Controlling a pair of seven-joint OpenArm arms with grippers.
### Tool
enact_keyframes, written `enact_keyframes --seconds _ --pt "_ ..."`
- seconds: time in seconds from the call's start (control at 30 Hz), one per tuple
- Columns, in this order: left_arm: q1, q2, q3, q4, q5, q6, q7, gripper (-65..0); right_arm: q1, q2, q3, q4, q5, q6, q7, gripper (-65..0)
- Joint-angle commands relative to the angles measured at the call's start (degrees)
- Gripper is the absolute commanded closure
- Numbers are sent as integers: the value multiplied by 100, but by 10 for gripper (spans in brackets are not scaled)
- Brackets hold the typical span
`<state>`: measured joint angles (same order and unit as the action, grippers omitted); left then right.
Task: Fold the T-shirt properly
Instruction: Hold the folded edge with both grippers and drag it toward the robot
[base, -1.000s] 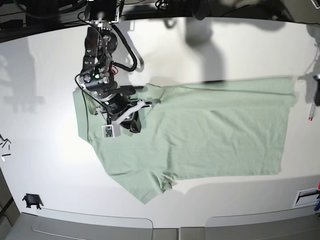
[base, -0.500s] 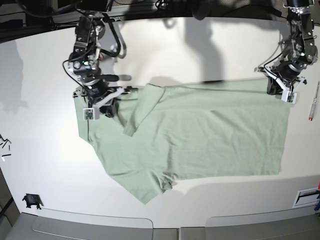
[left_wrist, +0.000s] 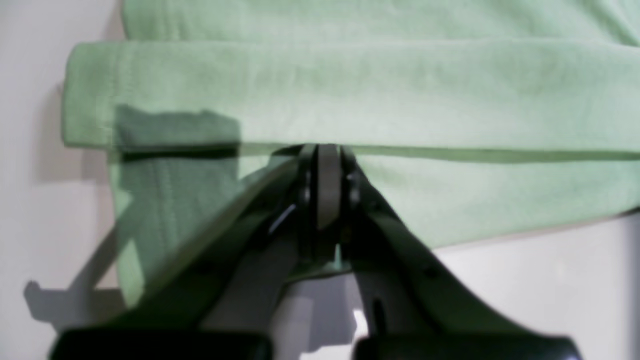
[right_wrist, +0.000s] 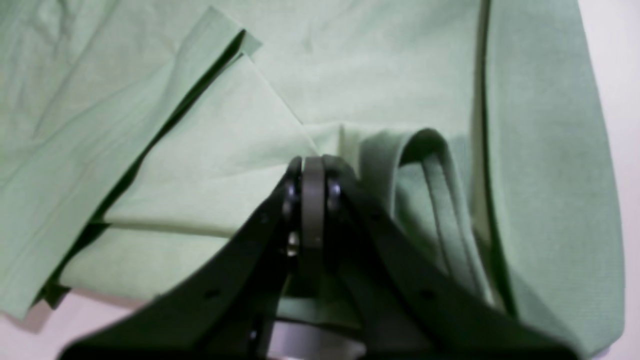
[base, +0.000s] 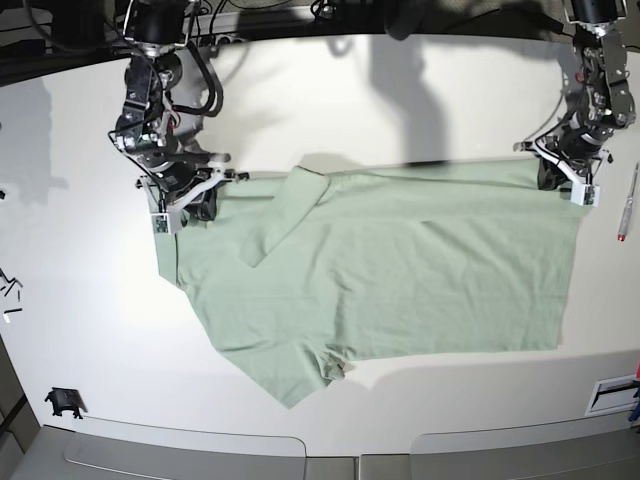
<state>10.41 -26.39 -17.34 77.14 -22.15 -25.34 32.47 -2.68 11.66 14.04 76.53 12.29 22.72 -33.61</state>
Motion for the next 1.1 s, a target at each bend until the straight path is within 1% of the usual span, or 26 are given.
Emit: enact_keyframes --seconds 0.0,0.1,0.17,0.5,0.67,0.8,0.87,0.93,0.97,1.0,1.07 --pt "46 -105 -20 9 20 55 437 0 -9 46 -7 15 -118 -2 -457 0" --pt "208 -238 -24 22 -651 50 658 0 -140 79 -7 199 -116 0 -739 0" --pt "372 -271 -52 94 -859 50 708 0 -348 122 -7 442 -116 0 -787 0" --pt "1764 -267 -671 1036 -916 52 702 0 -1792 153 -7 2020 -160 -2 -1058 0" --pt "2503 -267 -1045 1510 -1016 52 699 0 -2387 157 -4 2406 -402 -2 -1067 0" --pt "2907 -258 -1287 1812 -1397 48 640 0 -2662 153 131 2494 -479 -9 -984 0" --pt "2907 -216 -1425 2011 -1384 -31 507 0 -2669 153 223 2494 -461 -11 -894 0" --pt "2791 -221 -1497 2168 -1364 -101 118 0 -2656 155 282 2494 -461 -20 -772 0" --pt "2651 -219 -1493 2181 -1250 -118 -153 0 -2651 155 295 2494 -461 -20 -706 0" --pt "2450 -219 -1445 2173 -1126 -214 -313 0 -2651 157 293 2494 -459 -20 -616 0" --pt "1952 -221 -1305 2131 -876 -337 -286 0 -2651 153 284 2494 -415 -20 -470 0"
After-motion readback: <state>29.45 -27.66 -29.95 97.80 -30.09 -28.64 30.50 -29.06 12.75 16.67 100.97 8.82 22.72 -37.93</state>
